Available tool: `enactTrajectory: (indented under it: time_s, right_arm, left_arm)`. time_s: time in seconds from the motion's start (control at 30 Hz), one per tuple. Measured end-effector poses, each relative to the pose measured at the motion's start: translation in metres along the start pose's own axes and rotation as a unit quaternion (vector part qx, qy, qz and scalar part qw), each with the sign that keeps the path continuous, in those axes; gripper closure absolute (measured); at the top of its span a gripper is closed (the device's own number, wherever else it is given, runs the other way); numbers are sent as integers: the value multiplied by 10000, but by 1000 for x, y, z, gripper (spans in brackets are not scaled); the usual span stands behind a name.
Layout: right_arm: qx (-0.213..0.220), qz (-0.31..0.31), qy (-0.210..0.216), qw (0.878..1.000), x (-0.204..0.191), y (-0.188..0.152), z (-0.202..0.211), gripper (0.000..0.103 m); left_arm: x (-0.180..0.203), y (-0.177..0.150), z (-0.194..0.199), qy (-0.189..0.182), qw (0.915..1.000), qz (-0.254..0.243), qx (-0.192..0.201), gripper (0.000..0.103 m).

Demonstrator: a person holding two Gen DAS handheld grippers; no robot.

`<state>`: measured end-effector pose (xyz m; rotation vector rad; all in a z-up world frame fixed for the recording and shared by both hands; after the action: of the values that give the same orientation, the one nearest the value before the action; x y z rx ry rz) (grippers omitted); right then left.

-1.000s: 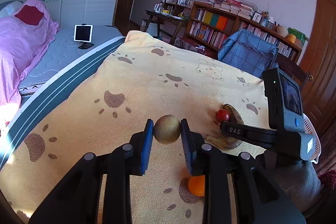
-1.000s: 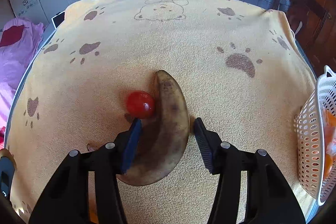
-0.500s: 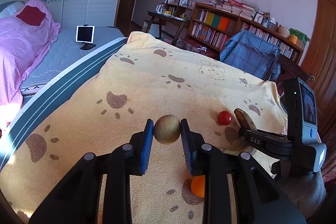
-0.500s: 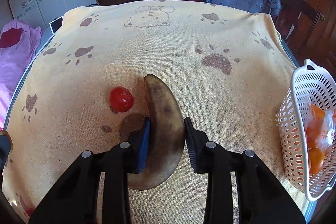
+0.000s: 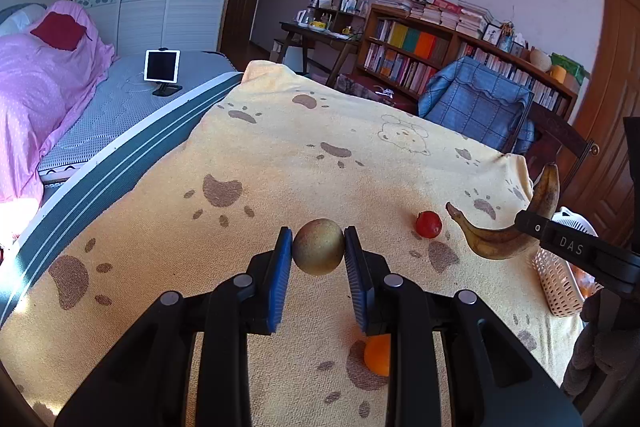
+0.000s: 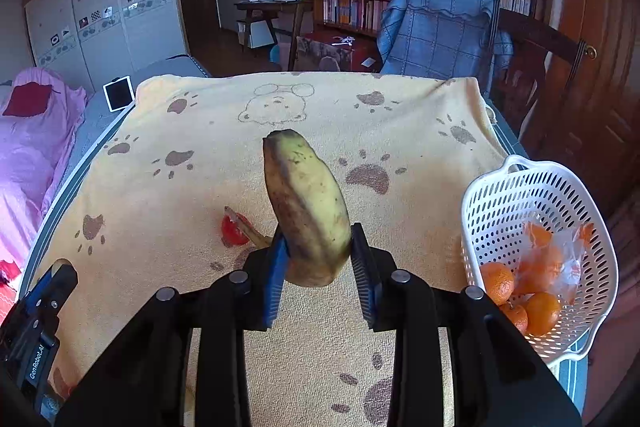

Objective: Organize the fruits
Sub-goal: 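Lift the banana and carry it into the white basket with the right tool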

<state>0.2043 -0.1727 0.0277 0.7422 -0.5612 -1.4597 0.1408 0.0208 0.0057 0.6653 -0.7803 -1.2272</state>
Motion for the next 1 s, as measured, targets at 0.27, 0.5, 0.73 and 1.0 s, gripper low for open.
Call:
enactTrajectory:
  time_s: [0.27, 0.5, 0.73, 1.0]
  right_arm:
    - [450, -251, -135, 9986, 38, 24, 50, 71]
    - [598, -610, -351, 9957, 89, 26, 85, 71]
    - [574, -1033, -502, 9917, 139, 5, 108, 71]
    - [293, -1450, -490, 9878, 173, -25, 105, 71]
  left_arm:
    - [0, 0, -1, 5, 10000, 9, -2, 76]
    - [0, -1, 0, 4, 10000, 0, 2, 76]
    - [-1, -2, -2, 35, 10000, -52, 14, 76]
    - [-1, -3, 0, 59, 9999, -115, 46, 76]
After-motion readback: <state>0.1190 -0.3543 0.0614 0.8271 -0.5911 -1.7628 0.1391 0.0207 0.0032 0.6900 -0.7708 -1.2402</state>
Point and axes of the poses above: each gripper's, at about its wrist camera, not at the fingertips, and z roughly against the way its jaws point, x to its right, y to its top, the point moved 10 cm from there along -z, roughly the way its jaws point, and after that the axes turned 7 degrees about y, right-handed, at the moved point
